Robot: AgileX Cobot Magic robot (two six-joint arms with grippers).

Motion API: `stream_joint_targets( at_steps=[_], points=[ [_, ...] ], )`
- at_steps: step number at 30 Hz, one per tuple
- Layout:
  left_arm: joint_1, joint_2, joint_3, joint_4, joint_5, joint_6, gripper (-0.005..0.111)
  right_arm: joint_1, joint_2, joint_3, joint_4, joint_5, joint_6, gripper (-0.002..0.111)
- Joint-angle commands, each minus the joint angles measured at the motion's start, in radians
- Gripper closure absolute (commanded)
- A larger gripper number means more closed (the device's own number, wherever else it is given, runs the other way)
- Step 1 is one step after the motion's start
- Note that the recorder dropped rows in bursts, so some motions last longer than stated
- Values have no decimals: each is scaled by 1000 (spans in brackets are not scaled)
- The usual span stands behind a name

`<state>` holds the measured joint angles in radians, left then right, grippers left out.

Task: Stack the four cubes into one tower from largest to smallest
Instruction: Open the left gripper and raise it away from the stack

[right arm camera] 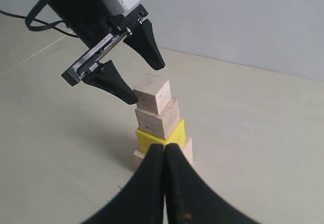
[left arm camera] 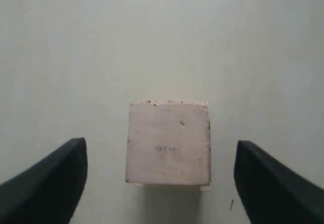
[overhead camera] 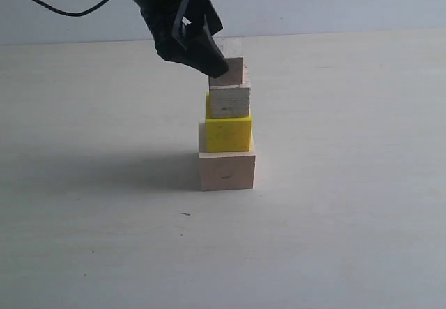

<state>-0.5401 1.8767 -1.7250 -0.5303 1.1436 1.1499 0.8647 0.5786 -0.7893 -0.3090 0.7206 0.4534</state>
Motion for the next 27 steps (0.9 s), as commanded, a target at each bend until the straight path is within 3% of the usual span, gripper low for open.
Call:
stream_joint_targets(
  at_steps=[1,6,10,14,19,27],
  points=[
    [3,-17,3,-9,-13,-5,29,-4,-5,5,-1,2,-4,108],
    [5,-84,3,39,-17,-58,32,-4,-5,5,-1,7,-4,108],
    [5,-145,3,106,-17,-119,64,-4,-5,5,-4,5,-8,108],
    [5,-182,3,191,-17,-202,106,-4,-2,5,-45,4,-8,108],
    [40,-189,3,299,-14,-403,107,-4,28,5,-135,-10,7,108],
    [198,-189,3,141,36,-421,107,-4,169,5,-242,-13,167,108]
  ],
)
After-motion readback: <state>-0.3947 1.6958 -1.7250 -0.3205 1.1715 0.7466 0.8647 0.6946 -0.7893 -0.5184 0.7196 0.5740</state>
